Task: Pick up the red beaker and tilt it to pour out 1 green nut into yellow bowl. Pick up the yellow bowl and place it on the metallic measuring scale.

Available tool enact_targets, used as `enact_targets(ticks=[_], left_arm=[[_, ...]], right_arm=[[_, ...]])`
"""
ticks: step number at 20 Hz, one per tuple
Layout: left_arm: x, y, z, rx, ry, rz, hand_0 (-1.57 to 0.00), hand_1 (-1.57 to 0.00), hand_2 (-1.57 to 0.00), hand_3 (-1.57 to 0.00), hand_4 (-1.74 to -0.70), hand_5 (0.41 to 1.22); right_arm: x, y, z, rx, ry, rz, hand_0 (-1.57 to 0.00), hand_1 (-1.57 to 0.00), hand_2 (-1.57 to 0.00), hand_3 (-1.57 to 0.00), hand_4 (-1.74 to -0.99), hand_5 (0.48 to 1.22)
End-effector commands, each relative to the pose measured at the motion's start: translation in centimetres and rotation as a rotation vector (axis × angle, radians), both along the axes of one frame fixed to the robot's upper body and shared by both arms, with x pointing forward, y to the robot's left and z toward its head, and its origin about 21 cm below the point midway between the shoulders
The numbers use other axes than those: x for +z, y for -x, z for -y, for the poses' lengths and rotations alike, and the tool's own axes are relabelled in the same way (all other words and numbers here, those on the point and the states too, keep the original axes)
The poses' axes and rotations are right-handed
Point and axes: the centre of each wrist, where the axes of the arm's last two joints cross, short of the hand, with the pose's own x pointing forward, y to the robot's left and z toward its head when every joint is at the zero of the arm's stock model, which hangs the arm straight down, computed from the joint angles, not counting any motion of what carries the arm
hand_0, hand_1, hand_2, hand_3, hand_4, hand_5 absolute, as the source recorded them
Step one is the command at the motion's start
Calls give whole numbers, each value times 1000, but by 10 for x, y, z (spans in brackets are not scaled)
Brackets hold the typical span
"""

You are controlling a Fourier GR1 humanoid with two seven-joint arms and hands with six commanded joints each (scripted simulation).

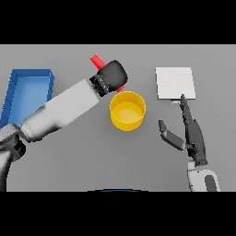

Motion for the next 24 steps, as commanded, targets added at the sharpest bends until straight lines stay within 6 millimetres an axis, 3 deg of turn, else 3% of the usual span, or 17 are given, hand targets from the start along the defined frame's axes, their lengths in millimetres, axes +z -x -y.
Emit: enact_targets(ticks=[1,10,18,21,24], left_arm=[[1,-1,5,-16,-38,27,-1571,-1571,-1571,-1571,-1730,1220],[-9,3,29,-211,-331,164,-1571,-1571,-1571,-1571,-1734,1221],[-2,8,46,-301,-486,267,-1571,-1571,-1571,-1571,-1720,1221],[19,0,53,-318,-516,292,-1571,-1571,-1571,-1571,-1721,1221],[63,-18,53,-284,-533,400,-1571,-1571,-1571,-1571,-1722,1221]], right_arm=[[0,0,-2,0,15,3,1,1,1,1,-1188,647],[0,4,2,-13,1,12,1,1,1,1,-1162,627],[3,2,0,-15,19,20,1,1,1,1,-1151,634],[0,3,0,-9,5,18,1,1,1,1,-1153,636],[-1,-3,-2,3,-9,17,1,1,1,1,-1150,649]])
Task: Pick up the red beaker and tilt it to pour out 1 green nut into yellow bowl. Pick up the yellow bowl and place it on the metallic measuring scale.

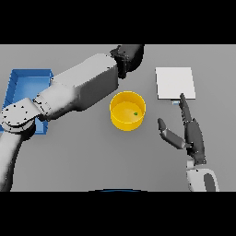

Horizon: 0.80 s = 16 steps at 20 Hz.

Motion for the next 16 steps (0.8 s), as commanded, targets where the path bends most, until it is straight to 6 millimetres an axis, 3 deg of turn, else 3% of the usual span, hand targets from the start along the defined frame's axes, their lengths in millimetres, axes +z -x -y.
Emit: enact_targets(ticks=[1,3,7,9,13,16], left_arm=[[15,-6,-7,16,22,10,-1571,-1571,-1571,-1571,-1725,1221],[54,-17,-16,47,117,56,-1571,-1571,-1571,-1179,-1731,1221],[123,-42,-51,242,464,101,-1571,-1571,-1571,-1410,-1729,1221],[149,-52,-87,363,752,53,-1571,-1571,-1571,-1468,-1734,1221],[160,-67,-169,583,1265,2,-1571,-1571,-1571,-1394,-1738,1221],[143,-70,-236,718,1571,-33,-1571,-1571,-1571,-1480,-1739,1221]], right_arm=[[1,3,3,3,11,19,1,1,1,1,-1154,654],[0,6,4,1,23,26,1,1,1,1,-1160,660],[2,-1,-2,13,7,13,1,1,1,1,-1156,658],[3,-1,-4,-5,38,20,1,1,1,1,-1146,641],[0,0,-4,2,28,24,1,1,1,1,-1129,625],[3,-4,-4,43,-36,33,1,1,1,1,-1083,625]])
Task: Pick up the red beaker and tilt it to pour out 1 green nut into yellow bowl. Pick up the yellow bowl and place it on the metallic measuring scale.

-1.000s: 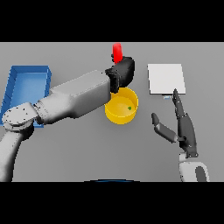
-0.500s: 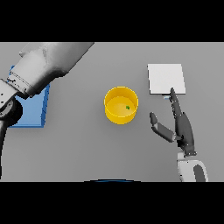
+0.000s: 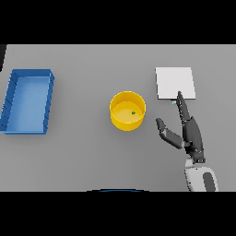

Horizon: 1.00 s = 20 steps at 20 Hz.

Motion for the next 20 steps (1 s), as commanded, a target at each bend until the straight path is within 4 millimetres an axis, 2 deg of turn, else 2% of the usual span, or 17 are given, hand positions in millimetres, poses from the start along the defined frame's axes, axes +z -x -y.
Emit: enact_targets(ticks=[1,4,8,10,12,14,16,20], left_arm=[[-12,0,-12,48,72,-3,-1571,-1571,-1571,-1499,-1740,1221],[-54,3,-56,217,240,-18,-1571,-1571,-1571,-1534,-1740,1221],[-86,15,-92,410,465,-28,-1571,-1571,-1571,-1556,-1741,1221],[-112,22,-98,444,538,-47,-1571,-1571,-1571,-1488,-1741,1221],[-131,33,-110,494,613,-62,-1571,-1571,-1571,-1428,-1741,1221],[-150,46,-110,517,679,-75,-1571,-1571,-1571,-1374,-1741,1221],[-171,63,-108,536,734,-82,-1571,-1571,-1571,-1379,-1741,1221],[-197,92,-100,591,795,-87,-1571,-1571,-1571,-1396,-1741,1221]], right_arm=[[-2,-2,0,2,3,-14,1,1,1,1,-1081,631],[0,-2,7,20,12,-10,1,1,1,1,-1126,651],[0,-2,5,28,11,-12,1,1,1,1,-1165,672],[-4,0,2,40,15,-9,1,1,1,1,-1181,687],[-3,-2,5,34,42,-12,1,1,1,1,-1191,702],[-1,-4,9,29,44,-20,1,1,1,1,-1194,703],[-4,-4,5,38,42,-12,1,1,1,1,-1202,709],[-5,-2,7,36,53,-4,1,1,1,1,-1201,696]])
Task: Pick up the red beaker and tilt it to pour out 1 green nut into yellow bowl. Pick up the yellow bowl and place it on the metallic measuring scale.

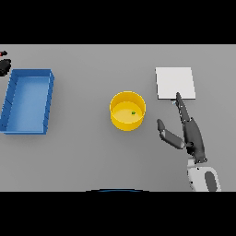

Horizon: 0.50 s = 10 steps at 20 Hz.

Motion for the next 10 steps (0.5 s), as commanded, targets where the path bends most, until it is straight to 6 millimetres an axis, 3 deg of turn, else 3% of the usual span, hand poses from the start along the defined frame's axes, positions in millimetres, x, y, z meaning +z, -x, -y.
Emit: enact_targets(ticks=[1,3,7,8,10], left_arm=[[-6,5,4,9,6,-14,-1571,-1571,-1571,-1393,-1741,1221],[-18,15,6,20,27,-47,-1571,-1571,-1571,-1383,-1741,1221],[-31,31,9,-13,74,-116,-1571,-1571,-1571,-1366,-1735,955],[-29,34,8,-48,71,-141,-1571,-1571,-1571,-1407,-1661,888],[-22,43,12,-155,51,-153,-1571,-1545,-1489,-1238,-1311,774]], right_arm=[[0,2,0,5,-6,10,1,1,1,1,-1201,693],[0,-1,-2,-5,-3,-12,1,1,1,1,-1186,687],[0,-3,-3,-1,-16,-17,1,1,1,1,-1168,679],[0,-3,-6,2,-15,-13,1,1,1,1,-1165,678],[-2,-3,-3,-7,-4,-18,1,1,1,1,-1163,671]])
